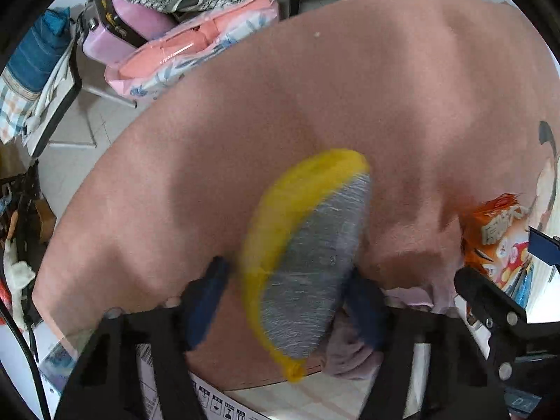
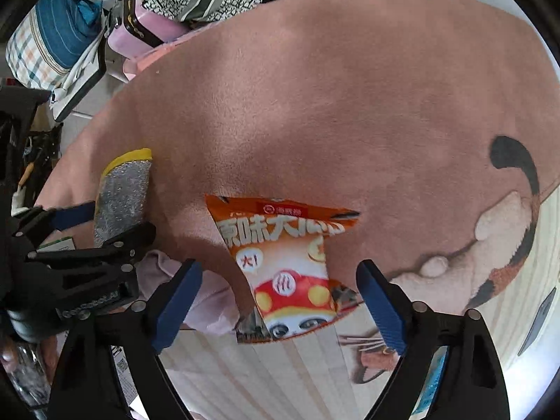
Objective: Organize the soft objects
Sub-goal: 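Grasp the yellow-grey sponge with the left tool while the right grasps the orange snack bag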
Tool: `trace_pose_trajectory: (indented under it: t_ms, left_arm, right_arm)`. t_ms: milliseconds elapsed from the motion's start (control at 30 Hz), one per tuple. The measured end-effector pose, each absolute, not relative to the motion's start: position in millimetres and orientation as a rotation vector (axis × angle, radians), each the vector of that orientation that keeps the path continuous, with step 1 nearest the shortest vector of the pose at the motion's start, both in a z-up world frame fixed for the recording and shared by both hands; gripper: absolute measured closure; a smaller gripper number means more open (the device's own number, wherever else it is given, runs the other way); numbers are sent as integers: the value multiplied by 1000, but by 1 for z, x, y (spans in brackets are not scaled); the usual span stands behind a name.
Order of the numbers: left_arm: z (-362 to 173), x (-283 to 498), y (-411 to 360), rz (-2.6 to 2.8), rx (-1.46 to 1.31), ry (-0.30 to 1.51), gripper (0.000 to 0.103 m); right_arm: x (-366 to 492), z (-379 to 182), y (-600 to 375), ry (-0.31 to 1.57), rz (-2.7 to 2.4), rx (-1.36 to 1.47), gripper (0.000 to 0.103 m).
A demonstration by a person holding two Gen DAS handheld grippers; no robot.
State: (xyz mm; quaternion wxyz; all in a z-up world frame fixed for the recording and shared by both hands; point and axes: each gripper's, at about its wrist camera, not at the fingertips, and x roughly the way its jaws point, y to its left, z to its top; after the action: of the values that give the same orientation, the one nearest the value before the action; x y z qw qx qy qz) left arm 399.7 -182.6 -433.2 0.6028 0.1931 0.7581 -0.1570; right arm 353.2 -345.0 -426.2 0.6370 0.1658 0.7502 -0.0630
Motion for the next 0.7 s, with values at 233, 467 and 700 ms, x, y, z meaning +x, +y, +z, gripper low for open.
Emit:
trace_pose_trajectory:
  t_ms: [233, 467, 700]
  left_arm:
    - [-416, 401, -175, -330, 395, 1704, 58]
    - [-353, 385, -138, -321, 273, 1584, 58]
    - [-247, 316, -22, -275, 75, 1424, 58]
  right_arm:
    - [356, -441, -337, 1756, -204, 347, 67]
    - [339, -378, -307, 1627, -171, 323, 67]
    - [283, -290, -222, 1500, 29, 346, 67]
